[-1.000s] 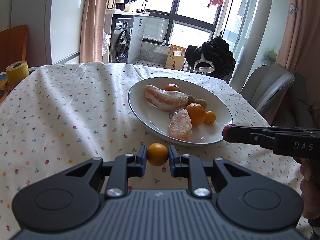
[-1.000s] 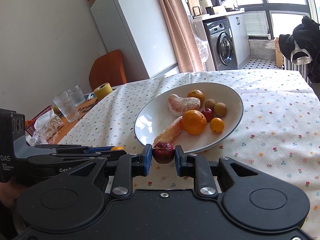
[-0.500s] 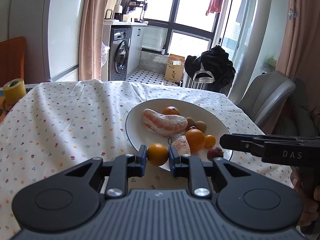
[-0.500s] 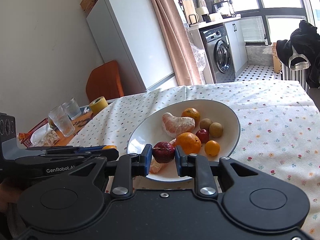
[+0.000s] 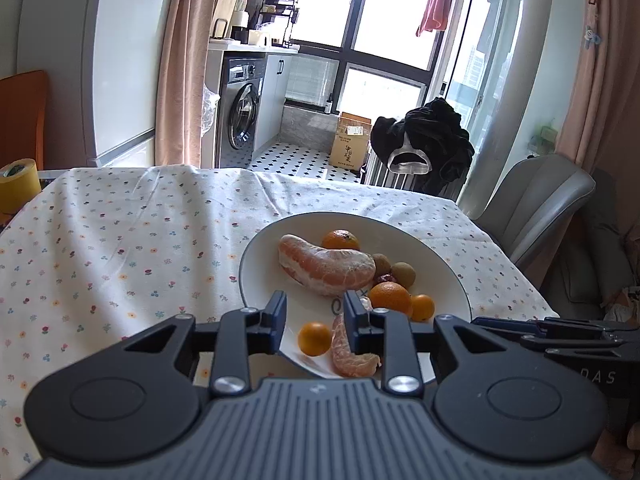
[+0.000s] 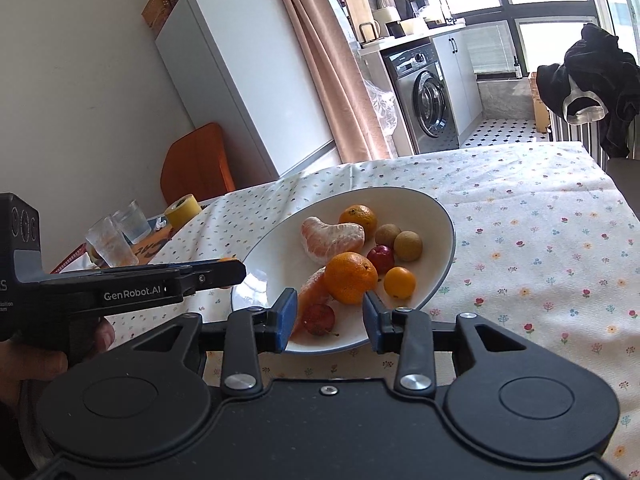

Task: Organize fruits
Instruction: 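Carry the small orange and red plum into the white bowl and open both tools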

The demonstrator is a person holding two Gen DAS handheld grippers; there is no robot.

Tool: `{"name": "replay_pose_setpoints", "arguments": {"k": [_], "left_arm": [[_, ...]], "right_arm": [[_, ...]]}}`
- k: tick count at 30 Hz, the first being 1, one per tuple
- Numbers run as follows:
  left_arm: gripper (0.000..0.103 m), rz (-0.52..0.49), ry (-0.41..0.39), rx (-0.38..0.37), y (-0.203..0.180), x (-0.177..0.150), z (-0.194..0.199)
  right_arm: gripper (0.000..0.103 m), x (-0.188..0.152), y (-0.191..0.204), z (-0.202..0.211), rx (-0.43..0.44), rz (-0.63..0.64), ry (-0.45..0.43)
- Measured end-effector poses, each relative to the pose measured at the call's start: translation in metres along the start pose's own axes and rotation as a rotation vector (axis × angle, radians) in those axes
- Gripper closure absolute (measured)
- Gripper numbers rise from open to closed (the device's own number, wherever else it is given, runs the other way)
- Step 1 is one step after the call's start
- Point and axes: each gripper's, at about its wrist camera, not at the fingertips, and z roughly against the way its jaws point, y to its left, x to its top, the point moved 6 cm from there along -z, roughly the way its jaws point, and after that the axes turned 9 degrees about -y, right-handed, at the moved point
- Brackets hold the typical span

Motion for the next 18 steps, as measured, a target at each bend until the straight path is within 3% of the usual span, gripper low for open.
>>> {"name": "replay_pose_setpoints", "arguments": {"k": [11,18], "left_arm": [[0.073,0.027,0.015,0.037,0.016,-0.006,0.019],[0.060,0.038,0.005,0.048,0.017,-0.006,0.035]], "right_arm": [[0.065,-0.007,0.010,0.002,0.016,0.004,0.013],[0.058,-0.004,0.020,0.010,0.016,0.021,0.000]]}}
